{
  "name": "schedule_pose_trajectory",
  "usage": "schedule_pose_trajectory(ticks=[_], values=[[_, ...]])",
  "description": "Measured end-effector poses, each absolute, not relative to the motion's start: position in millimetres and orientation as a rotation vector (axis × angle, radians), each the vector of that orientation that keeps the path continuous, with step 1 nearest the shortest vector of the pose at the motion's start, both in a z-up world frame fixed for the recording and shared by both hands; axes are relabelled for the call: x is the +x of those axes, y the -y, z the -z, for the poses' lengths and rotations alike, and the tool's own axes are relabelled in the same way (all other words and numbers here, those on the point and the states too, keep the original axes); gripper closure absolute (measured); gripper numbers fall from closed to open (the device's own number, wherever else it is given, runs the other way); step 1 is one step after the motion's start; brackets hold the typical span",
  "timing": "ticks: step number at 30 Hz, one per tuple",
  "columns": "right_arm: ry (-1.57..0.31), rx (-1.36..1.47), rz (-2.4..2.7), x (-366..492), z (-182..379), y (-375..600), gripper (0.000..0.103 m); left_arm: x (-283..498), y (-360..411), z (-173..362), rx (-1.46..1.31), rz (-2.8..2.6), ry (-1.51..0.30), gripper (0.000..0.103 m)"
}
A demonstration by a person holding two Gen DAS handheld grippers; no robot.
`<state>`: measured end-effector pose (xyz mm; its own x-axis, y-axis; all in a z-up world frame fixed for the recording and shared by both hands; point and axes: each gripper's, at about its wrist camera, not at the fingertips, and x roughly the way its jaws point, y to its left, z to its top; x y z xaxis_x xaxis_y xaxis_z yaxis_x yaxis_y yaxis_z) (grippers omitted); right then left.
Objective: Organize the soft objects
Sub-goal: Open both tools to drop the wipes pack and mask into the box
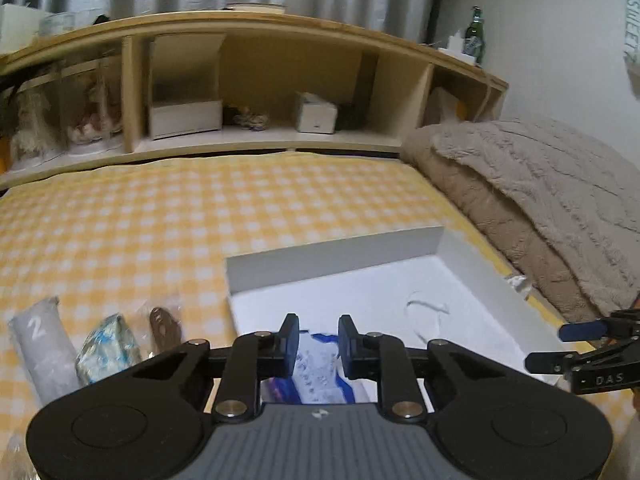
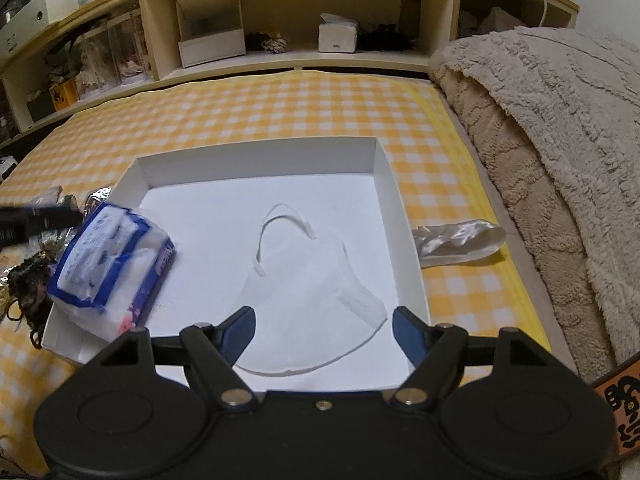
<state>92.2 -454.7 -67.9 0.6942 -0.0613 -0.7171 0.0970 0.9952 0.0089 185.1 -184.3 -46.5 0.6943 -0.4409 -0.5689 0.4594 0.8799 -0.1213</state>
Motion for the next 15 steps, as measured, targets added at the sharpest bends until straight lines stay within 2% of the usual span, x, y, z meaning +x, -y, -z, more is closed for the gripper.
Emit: schedule_pose_trajectory(ticks=[4,9,15], values=[[-0.791,0.057,0.078,93.8,66.0,454.3,0.027,195.1,191.7,63.0,0.06,0.529,-0.736,0.092],[-0.8,0.046,0.066,94.9,66.5,451.4,0.027,196.0,195.2,106.4,0.077,0.516,-0.89,0.093],[-0.811,0.05,0.058,93.4,68.9,451.4,0.027,185.9,201.4,107.7,0.107,0.501,-0.897,0.091]])
